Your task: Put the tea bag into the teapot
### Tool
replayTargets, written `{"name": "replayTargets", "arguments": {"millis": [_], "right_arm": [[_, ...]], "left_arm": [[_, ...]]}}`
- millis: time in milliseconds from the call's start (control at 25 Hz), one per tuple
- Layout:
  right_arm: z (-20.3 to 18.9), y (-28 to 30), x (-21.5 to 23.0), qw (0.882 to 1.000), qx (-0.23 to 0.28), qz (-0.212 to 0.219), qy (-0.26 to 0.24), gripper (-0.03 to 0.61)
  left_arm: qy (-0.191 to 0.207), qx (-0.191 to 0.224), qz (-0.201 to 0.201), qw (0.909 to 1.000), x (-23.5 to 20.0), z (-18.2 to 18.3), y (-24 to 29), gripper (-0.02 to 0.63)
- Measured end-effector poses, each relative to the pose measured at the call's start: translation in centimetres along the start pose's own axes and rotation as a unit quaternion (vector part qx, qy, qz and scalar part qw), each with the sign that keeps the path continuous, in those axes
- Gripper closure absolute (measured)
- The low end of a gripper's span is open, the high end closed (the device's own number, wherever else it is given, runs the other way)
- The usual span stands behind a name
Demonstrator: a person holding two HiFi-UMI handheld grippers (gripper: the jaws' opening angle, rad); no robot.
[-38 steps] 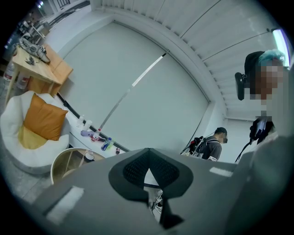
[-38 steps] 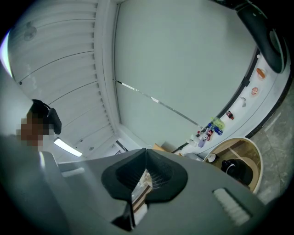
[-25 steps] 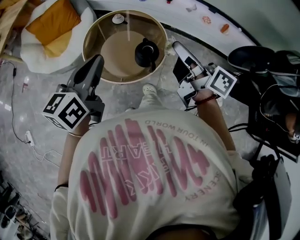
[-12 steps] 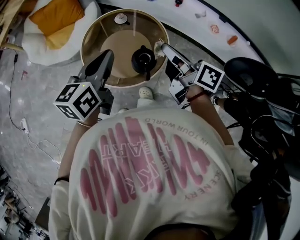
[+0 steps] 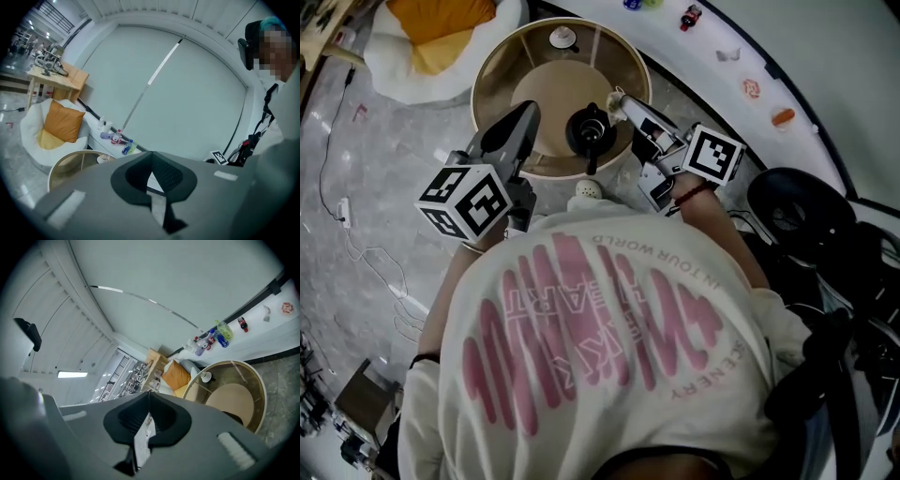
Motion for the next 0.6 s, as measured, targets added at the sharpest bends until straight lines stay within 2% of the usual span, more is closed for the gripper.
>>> {"name": "replayTargets", "arguments": {"millis": [200,440,600], "right_arm": [[0.9,1.0,2.5,0.999,-0.034,0.000,0.009,0.569],[-0.3,2.5,4.1,0.998,-0.063,-0.008,0.021,0.569],[-0.9,3.2,5.2,0.997,-0.065,-0.023,0.027,0.569]], "left_arm": [[-0.015,-0.009,0.025,0.9995,-0.1,-1.0,1.4,0.595],[-0.025,-0.021,0.044,0.9985,-1.4,-1.4,0.5,0.595],[-0.032,-0.026,0.052,0.9978,-2.8,-1.3,0.2,0.595]]}}
Point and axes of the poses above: the fingertips, and each gripper's own axes: y forward along the fingers, x to its right, z out of its top, the point moved 7 cm from there along -y, backward along the fingers, and after that the axes turned 11 degrees about z, right-handed, at the moved point
